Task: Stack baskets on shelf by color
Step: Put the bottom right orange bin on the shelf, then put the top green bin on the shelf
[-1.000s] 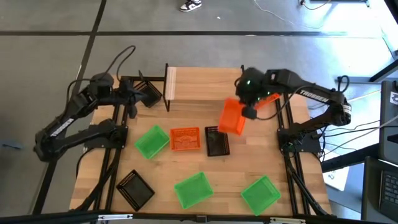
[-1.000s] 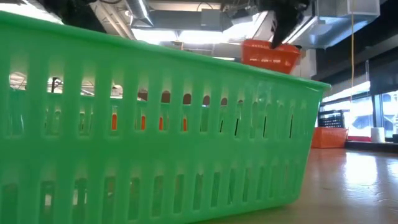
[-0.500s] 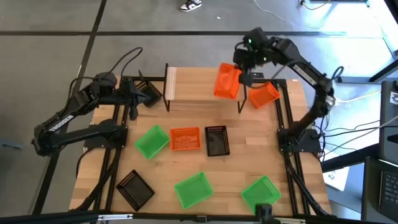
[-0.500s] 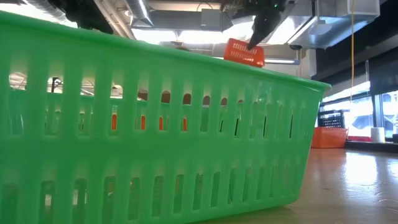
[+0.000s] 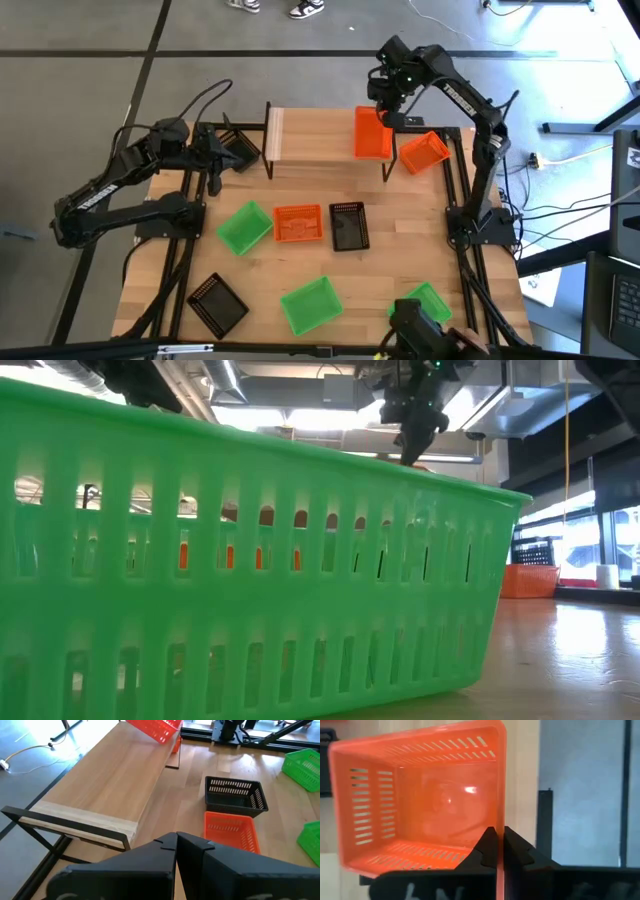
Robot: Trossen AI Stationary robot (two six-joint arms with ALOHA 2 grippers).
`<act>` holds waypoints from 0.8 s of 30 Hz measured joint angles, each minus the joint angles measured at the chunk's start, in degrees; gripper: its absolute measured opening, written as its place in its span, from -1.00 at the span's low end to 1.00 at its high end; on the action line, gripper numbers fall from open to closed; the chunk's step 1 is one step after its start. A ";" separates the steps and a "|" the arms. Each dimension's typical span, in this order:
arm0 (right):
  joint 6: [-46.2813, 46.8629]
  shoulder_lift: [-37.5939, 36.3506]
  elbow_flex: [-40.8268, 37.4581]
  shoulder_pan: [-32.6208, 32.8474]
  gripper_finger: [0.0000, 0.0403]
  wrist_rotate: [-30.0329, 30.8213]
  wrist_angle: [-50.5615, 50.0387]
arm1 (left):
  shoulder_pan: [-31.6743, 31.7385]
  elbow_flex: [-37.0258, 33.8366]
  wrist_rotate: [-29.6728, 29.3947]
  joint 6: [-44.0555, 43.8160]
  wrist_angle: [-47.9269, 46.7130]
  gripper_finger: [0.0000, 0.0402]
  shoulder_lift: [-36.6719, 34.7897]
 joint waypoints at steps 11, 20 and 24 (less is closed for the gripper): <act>-0.27 1.32 -0.04 0.00 -0.77 0.64 2.04 | -0.17 0.00 -0.04 -0.03 0.00 -1.00 0.00; 1.16 1.32 -0.07 0.00 -0.56 4.24 3.82 | -0.17 0.00 -0.05 -0.03 0.00 -1.00 0.00; 1.20 1.32 -0.09 0.00 -0.46 4.22 4.22 | -0.17 0.00 -0.05 -0.03 0.00 -1.00 0.00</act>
